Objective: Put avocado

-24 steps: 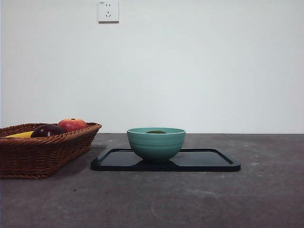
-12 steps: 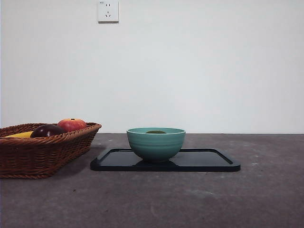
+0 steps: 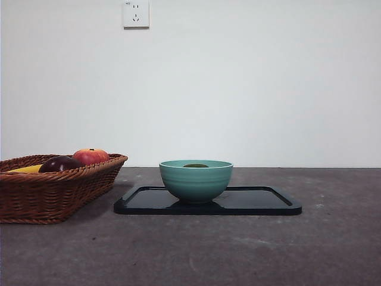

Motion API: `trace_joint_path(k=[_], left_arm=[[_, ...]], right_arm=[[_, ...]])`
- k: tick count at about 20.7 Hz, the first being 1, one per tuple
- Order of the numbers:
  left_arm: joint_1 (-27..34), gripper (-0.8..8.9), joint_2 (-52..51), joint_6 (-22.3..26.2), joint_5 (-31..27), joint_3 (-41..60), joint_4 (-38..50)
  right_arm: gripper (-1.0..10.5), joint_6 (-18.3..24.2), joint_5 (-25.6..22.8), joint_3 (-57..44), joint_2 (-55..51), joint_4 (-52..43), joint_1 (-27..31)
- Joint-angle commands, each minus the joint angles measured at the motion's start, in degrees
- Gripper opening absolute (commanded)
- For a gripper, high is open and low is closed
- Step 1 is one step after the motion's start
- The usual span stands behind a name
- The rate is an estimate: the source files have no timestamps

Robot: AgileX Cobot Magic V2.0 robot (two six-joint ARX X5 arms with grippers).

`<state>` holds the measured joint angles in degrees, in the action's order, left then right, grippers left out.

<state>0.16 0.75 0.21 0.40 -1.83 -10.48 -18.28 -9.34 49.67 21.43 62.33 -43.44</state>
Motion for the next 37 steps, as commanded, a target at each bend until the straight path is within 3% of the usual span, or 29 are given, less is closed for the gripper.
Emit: trace_joint_path(k=[1, 7, 9, 11, 15, 19, 21, 24, 31, 37], left_arm=[[0.2, 0.20, 0.1, 0.4, 0.2, 1.2, -0.3], [0.2, 0.20, 0.1, 0.5, 0.2, 1.2, -0.3], [0.2, 0.20, 0.1, 0.4, 0.2, 1.2, -0.3], [0.2, 0.20, 0.1, 0.5, 0.2, 1.2, -0.3], [0.2, 0.20, 0.1, 0.4, 0.2, 1.2, -0.3], [0.2, 0.20, 0.1, 0.5, 0.2, 1.2, -0.3], [0.2, 0.20, 0.1, 0.5, 0.2, 1.2, -0.3], [0.2, 0.20, 0.1, 0.5, 0.2, 1.2, -0.3], [0.2, 0.20, 0.1, 0.5, 0.2, 1.2, -0.3], [0.2, 0.20, 0.1, 0.5, 0.2, 1.2, -0.3]], right_arm=[[0.2, -0.2, -0.1, 0.3, 0.1, -0.6, -0.5], [0.2, -0.2, -0.1, 0.3, 0.1, -0.6, -0.5], [0.2, 5.5, -1.2, 0.3, -0.3, -0.6, 2.0], [0.2, 7.9, -1.8, -0.8, -0.3, -4.1, 6.2], [0.2, 16.8, -1.1, -12.2, -4.9, -26.8, 18.1], [0.2, 17.2, 1.4, -28.9, -11.7, -46.1, 30.4], [0.2, 17.2, 4.9, -34.8, -14.3, -50.9, 35.4], [0.2, 17.4, 5.3, -39.9, -16.2, -53.9, 40.1], [0.2, 17.5, 5.6, -45.7, -16.5, -54.9, 44.5], [0.2, 17.5, 9.2, -48.5, -16.5, -55.2, 44.8]])
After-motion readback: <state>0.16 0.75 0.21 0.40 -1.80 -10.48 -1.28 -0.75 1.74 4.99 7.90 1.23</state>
